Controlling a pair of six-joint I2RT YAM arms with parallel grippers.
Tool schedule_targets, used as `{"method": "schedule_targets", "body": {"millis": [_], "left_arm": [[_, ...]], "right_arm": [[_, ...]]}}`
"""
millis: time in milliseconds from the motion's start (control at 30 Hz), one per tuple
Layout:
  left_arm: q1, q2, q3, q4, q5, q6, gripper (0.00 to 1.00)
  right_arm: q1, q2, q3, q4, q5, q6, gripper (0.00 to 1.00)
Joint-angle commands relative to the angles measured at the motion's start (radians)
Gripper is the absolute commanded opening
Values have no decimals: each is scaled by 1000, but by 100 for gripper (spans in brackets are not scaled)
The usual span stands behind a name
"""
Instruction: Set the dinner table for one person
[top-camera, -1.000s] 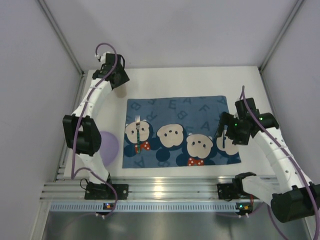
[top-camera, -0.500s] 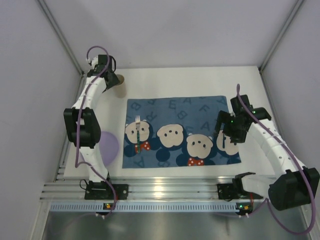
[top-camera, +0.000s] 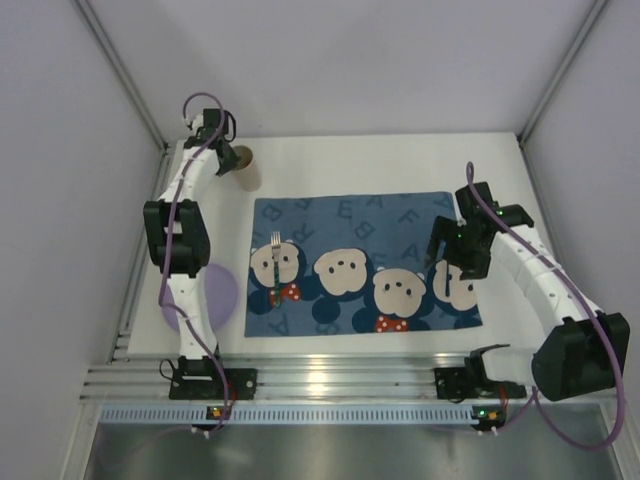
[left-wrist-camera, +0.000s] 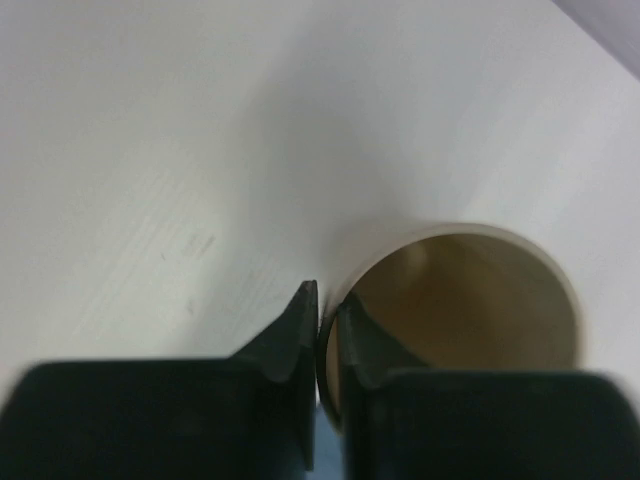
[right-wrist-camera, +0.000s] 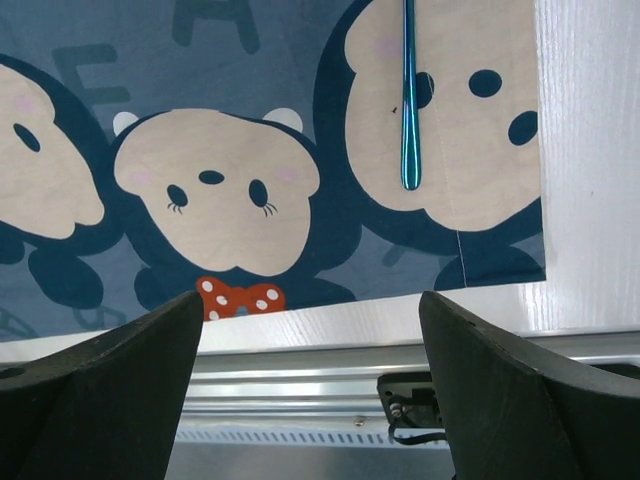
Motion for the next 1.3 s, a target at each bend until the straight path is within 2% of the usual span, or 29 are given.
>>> {"method": "schedule_targets", "body": {"millis": [0, 167, 333, 367, 467, 700, 867, 967, 1067, 1167, 1200, 1267], "left_arm": [[12, 35, 89, -5, 3, -3, 2], [7, 25, 126, -11, 50, 26, 0], [-33, -23, 182, -23, 203, 117, 0], [-62, -29, 188, -37, 258, 132, 0], [-155, -85, 178, -65, 271, 178, 0], [-442, -227, 35, -138, 187, 218, 0], [-570, -325, -89, -132, 187, 157, 0], [-640, -353, -88, -160, 152, 144, 0], [-662, -391, -83, -175, 136, 126, 0], [-673, -417, -85, -181, 131, 108, 0], [-676, -420, -83, -181, 128, 104, 0], [-688, -426, -82, -186, 125, 98, 0]], "right_arm": [[11, 14, 62, 16, 23, -14, 89], [13, 53, 128, 13, 23, -32, 89], [16, 164, 340, 23, -66, -69, 90], [17, 188, 377, 38, -136, -80, 90], [54, 280, 571, 62, -235, -84, 90], [183, 485, 894, 17, -290, -97, 90], [246, 505, 876, 15, -252, -92, 89], [263, 458, 769, 42, -202, -85, 88], [266, 392, 609, 61, -142, -80, 84], [267, 335, 503, 81, -103, -80, 60], [269, 315, 480, 87, -99, -81, 35], [272, 300, 434, 98, -82, -80, 12]]}}
